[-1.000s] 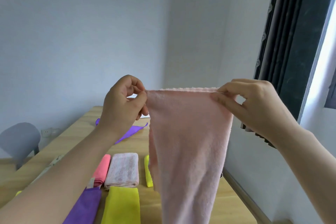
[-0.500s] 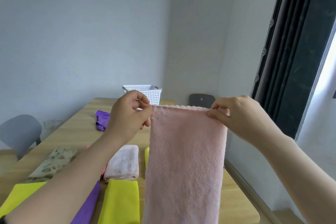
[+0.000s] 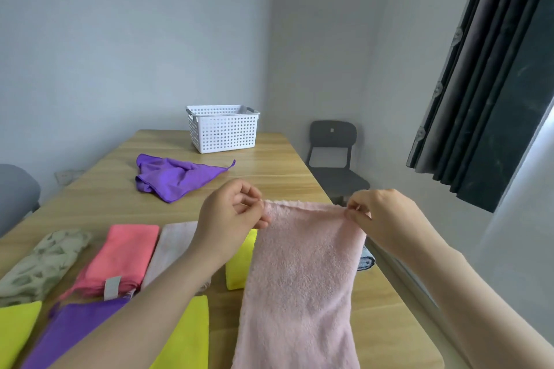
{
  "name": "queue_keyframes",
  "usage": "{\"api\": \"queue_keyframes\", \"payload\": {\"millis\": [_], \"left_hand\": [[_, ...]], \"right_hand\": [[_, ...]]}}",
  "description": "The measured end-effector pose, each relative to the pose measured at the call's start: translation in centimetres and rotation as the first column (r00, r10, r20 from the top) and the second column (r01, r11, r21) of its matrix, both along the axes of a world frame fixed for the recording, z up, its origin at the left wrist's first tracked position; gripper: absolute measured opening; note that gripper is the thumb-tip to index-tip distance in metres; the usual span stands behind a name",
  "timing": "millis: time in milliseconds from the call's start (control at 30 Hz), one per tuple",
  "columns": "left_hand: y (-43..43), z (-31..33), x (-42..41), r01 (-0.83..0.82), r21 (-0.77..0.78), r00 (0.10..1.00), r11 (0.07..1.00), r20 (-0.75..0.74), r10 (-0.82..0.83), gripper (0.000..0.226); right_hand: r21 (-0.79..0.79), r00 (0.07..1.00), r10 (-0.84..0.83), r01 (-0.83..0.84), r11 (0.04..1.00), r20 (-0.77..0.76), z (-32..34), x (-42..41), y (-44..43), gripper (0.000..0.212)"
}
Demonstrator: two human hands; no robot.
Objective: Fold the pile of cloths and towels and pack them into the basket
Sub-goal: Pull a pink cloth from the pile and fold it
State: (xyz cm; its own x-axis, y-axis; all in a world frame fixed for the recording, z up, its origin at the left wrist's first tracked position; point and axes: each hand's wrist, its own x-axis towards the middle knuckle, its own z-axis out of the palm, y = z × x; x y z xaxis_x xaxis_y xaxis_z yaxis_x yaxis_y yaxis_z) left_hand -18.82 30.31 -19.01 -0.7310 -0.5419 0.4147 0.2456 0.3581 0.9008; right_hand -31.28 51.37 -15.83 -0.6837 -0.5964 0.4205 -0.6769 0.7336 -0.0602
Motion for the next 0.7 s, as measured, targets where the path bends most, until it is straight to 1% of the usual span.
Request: {"api": "queue_keyframes", "payload": {"millis": [200, 333, 400, 467, 567, 633, 700], "left_hand": [[1.9, -2.5, 0.0, 0.064, -0.026, 0.994, 0.998, 0.087, -0.061, 0.012], [1.9, -3.8, 0.4, 0.031, -0.067, 0.990, 0.997, 0.141, -0.021, 0.018], [1.7, -4.2, 0.5, 0.010, -0.073, 0.988, 0.997, 0.152, 0.001, 0.020], [1.7, -4.4, 0.5, -0.008, -0.076, 0.988, 0.997, 0.150, 0.020, 0.018], [2.0, -4.5, 0.5, -0.017, -0.069, 0.987, 0.997, 0.157, 0.027, 0.017], [2.1, -4.5, 0.7, -0.008, -0.053, 0.986, 0.999, 0.167, 0.017, 0.017], [2.3, -4.5, 0.9, -0.001, -0.047, 0.984, 0.999, 0.179, 0.009, 0.015]], "right_hand": [[0.032, 0.986, -0.058, 0.053, 0.998, 0.154, -4.7, -1.0, 1.0, 0.012], [-0.014, 0.961, -0.056, 0.062, 0.998, 0.272, -6.8, -0.7, 2.1, 0.011], [-0.062, 0.956, -0.032, 0.052, 0.997, 0.291, -7.1, -0.4, 2.6, 0.009], [-0.078, 0.963, -0.020, 0.043, 0.996, 0.269, -7.2, -0.2, 2.9, 0.006], [-0.064, 0.967, -0.024, 0.042, 0.997, 0.255, -7.5, -0.2, 3.0, 0.010], [-0.084, 0.954, -0.019, 0.046, 0.995, 0.298, -7.6, -0.2, 3.1, 0.012], [-0.136, 0.938, -0.016, 0.067, 0.988, 0.347, -7.8, -0.1, 3.1, 0.011]]}}
